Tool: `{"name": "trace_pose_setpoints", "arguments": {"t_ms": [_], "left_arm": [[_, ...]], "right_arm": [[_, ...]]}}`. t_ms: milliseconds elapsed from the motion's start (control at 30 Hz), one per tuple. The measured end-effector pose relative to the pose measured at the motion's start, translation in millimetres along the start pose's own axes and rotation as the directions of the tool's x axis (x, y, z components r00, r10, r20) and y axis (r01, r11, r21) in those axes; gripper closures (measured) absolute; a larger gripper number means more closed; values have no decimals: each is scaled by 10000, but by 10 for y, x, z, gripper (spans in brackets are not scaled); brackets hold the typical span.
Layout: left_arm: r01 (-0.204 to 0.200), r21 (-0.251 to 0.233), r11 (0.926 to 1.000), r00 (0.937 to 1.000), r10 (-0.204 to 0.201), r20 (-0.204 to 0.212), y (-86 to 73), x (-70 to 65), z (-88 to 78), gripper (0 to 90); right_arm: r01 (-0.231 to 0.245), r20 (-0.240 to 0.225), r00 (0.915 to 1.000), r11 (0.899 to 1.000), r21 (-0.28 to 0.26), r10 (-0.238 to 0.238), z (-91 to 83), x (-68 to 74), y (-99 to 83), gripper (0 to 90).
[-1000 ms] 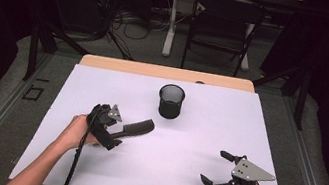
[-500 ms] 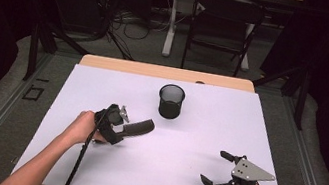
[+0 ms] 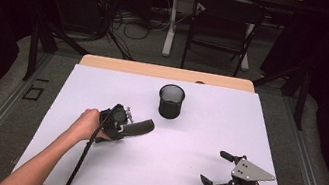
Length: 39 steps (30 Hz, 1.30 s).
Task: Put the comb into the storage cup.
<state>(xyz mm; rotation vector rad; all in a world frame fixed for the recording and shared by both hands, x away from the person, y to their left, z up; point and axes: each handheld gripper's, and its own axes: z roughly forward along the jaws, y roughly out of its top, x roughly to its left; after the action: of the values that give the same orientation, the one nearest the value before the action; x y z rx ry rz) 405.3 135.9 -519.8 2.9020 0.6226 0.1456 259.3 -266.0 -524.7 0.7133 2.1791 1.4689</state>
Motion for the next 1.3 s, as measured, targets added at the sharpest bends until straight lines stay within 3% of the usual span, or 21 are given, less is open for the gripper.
{"name": "trace_pose_setpoints", "arguments": {"t_ms": [233, 700, 1033, 1300], "left_arm": [[-97, 324, 9994, 9998, 91, 201, 29, 17, 50, 670], [-106, 304, 9995, 9994, 96, 336, 27, 25, 41, 722], [440, -623, 9971, 9989, -428, 195, -65, 23, -85, 724], [824, -1496, 9853, 9964, -783, 330, -147, 23, -161, 723]], "right_arm": [[-15, 22, 10000, 10000, 58, 15, 1, 0, 0, 0], [7, 24, 10000, 10000, 80, -7, 7, -4, -3, 0], [-11, 51, 10000, 10000, 93, 11, 5, -2, -2, 0], [-21, 74, 10000, 9999, 114, 20, 7, -4, -2, 0]]}}
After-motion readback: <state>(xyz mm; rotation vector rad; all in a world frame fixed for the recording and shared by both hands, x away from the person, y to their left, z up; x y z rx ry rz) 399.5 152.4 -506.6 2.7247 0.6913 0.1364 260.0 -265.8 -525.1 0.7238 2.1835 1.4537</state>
